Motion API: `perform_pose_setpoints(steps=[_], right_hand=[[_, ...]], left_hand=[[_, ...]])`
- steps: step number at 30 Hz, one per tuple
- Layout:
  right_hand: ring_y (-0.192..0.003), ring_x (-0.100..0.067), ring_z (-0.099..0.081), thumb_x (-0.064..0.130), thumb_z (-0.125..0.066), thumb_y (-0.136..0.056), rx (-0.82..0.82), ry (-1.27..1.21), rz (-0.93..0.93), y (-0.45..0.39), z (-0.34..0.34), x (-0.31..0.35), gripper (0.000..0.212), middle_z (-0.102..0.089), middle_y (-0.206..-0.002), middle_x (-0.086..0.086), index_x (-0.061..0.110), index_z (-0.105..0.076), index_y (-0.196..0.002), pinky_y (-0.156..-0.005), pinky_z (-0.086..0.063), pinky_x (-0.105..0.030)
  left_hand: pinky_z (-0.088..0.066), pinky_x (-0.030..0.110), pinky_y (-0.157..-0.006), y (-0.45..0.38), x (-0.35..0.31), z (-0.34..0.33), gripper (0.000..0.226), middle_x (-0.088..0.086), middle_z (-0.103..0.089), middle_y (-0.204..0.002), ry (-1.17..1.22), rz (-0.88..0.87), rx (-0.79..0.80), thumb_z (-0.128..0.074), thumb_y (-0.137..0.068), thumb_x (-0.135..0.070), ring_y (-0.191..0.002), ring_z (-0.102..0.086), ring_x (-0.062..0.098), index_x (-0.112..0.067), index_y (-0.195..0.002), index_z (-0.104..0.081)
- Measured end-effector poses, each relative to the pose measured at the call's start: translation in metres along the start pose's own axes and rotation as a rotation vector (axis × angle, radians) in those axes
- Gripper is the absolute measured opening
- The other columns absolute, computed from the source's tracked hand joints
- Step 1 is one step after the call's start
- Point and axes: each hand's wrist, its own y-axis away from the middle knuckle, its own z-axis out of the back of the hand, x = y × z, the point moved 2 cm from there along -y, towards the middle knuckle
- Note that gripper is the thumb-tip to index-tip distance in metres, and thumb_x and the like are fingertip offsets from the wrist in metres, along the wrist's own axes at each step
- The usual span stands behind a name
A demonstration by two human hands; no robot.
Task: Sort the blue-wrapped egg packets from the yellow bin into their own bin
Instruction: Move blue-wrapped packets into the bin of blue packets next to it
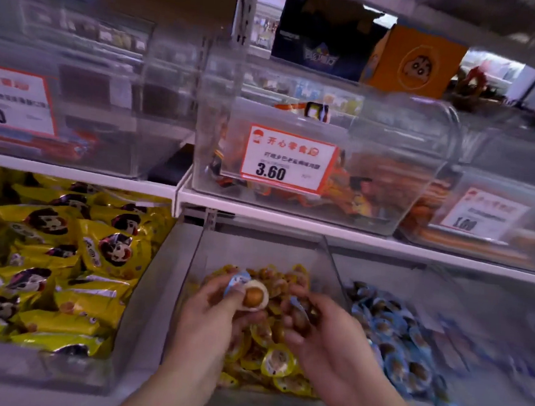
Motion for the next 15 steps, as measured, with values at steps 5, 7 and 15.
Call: perform_pose_setpoints(steps=[5,7,15], right_hand=[[-0.066,-0.028,-0.063,0.029,-0.053,-0.098,0.011,0.055,-0.082,0.008,0.008,-0.012,0.033,-0.067,-0.092,-0.018,0.002,-0.072,-0.101,-0.049,-0.049,-0.031],[-0.08,-0.029,-0.072,0.041,-0.048,-0.101,0.119,0.038,-0.146,0.008,0.009,-0.012,0.045,-0.073,-0.1,-0.016,0.006,-0.076,-0.104,-0.062,-0.058,-0.039],[-0.072,-0.017,-0.067,0.027,-0.06,-0.099,-0.026,0.542,0.158,0.0,0.023,0.006,0.03,-0.072,-0.103,-0.007,0.015,-0.065,-0.127,-0.051,-0.051,-0.03]], left_hand=[[-0.061,0.042,-0.075,0.018,0.012,-0.002,0.012,0.003,-0.077,-0.096,-0.338,-0.232,0.038,-0.065,-0.093,-0.016,-0.086,-0.074,0.023,-0.021,-0.099,-0.074],[-0.057,0.044,-0.086,0.019,0.012,-0.001,0.014,-0.008,-0.075,-0.1,-0.621,-0.428,0.049,-0.066,-0.093,-0.022,-0.095,-0.071,0.014,-0.03,-0.103,-0.071],[-0.052,0.024,-0.078,0.01,0.021,-0.01,0.014,-0.016,-0.075,-0.098,-0.614,-0.45,0.09,-0.07,-0.089,-0.024,-0.09,-0.069,0.001,-0.036,-0.096,-0.074]])
